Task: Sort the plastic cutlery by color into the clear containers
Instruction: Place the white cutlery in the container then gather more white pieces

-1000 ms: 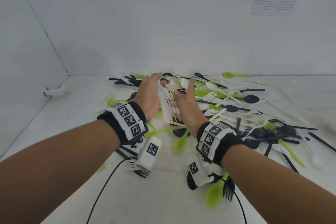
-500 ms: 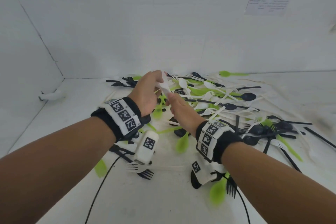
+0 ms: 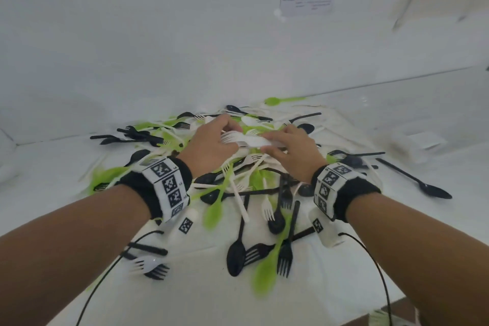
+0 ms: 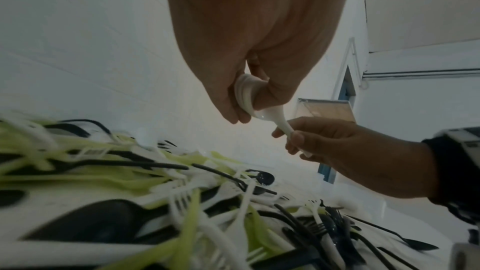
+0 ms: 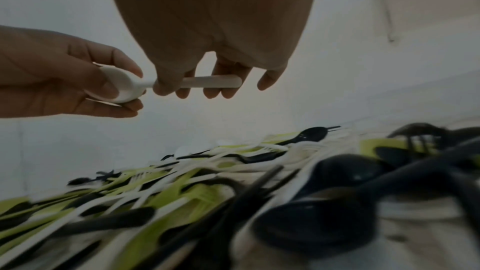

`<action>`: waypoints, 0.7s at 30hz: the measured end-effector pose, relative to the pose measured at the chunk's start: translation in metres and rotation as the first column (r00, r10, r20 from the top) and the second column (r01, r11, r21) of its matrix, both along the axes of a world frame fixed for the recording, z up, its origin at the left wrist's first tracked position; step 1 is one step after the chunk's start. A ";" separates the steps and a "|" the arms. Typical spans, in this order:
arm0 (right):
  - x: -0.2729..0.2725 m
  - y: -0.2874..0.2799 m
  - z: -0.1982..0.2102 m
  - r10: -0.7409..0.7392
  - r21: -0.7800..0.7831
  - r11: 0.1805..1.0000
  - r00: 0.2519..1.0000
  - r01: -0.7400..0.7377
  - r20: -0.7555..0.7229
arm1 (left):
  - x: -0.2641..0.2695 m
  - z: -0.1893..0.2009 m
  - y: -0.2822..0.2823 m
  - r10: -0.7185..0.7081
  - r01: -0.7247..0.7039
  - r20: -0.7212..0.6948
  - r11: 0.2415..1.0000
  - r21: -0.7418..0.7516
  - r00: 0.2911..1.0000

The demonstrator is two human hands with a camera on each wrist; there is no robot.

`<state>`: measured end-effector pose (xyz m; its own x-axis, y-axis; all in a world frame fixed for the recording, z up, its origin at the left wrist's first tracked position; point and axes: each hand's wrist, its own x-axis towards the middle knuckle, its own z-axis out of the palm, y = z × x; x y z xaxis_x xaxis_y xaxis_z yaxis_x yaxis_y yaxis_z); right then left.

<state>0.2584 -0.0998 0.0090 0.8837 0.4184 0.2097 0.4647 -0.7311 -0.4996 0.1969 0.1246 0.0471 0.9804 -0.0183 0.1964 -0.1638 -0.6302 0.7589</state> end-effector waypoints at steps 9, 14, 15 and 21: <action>0.062 -0.135 0.009 0.053 -0.026 0.998 0.996 -0.051 0.078 | 0.056 -0.001 -0.136 0.030 -0.031 0.003 0.996 0.087 1.000; 0.087 -0.203 0.009 0.044 0.016 0.999 0.999 -0.044 0.027 | 0.082 0.000 -0.206 0.031 -0.032 0.016 0.997 0.067 0.999; 0.092 -0.214 0.008 0.038 0.026 0.999 0.999 -0.038 0.015 | 0.088 0.000 -0.217 0.029 -0.031 0.016 0.997 0.070 0.999; 0.116 -0.270 0.003 -0.033 0.000 0.999 0.999 0.033 -0.011 | 0.126 -0.007 -0.268 -0.061 0.062 -0.016 0.995 0.074 0.998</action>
